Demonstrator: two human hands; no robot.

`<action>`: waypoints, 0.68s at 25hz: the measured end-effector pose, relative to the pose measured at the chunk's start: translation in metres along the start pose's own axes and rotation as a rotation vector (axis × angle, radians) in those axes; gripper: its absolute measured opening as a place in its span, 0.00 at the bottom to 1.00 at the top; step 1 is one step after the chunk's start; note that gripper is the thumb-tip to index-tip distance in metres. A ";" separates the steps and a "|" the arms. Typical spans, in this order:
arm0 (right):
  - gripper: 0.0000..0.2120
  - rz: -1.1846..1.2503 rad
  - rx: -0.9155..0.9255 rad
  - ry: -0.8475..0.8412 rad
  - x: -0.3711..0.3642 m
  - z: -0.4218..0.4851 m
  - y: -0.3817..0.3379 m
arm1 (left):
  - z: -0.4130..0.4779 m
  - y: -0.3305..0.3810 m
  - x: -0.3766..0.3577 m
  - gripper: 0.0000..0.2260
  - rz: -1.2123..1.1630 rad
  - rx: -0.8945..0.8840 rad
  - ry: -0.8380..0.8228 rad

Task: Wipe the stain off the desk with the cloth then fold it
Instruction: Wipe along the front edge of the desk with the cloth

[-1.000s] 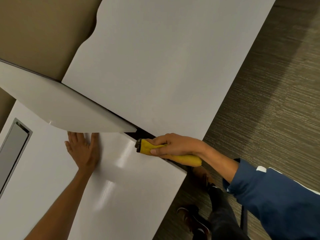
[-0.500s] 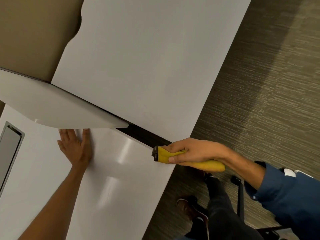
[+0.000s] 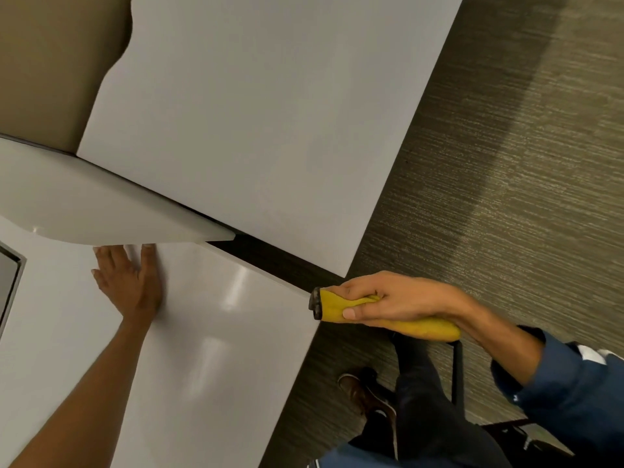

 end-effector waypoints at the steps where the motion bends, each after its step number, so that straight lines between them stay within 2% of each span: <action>1: 0.15 0.014 -0.016 0.006 0.001 -0.003 0.004 | 0.000 0.000 0.000 0.33 0.000 0.001 -0.001; 4: 0.18 0.165 -0.032 0.137 -0.003 -0.014 0.013 | -0.001 -0.001 0.000 0.32 -0.006 0.004 -0.006; 8: 0.18 0.509 -0.079 0.501 -0.042 -0.025 0.021 | -0.001 -0.002 -0.001 0.31 -0.014 0.005 -0.015; 11: 0.15 0.688 -0.076 0.706 -0.080 -0.022 0.019 | -0.001 -0.001 -0.001 0.31 0.002 0.018 -0.012; 17: 0.17 0.896 0.012 0.937 -0.140 -0.001 0.002 | -0.003 0.000 0.000 0.33 -0.005 0.004 -0.028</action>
Point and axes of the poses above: each hand's wrist, its own z-axis towards the middle knuckle, its own x-axis out of the back of the hand, y = z × x, the point moved 3 cm from there along z, towards the middle knuckle, and after that the axes turned 7 degrees about y, right-handed, at the moved point
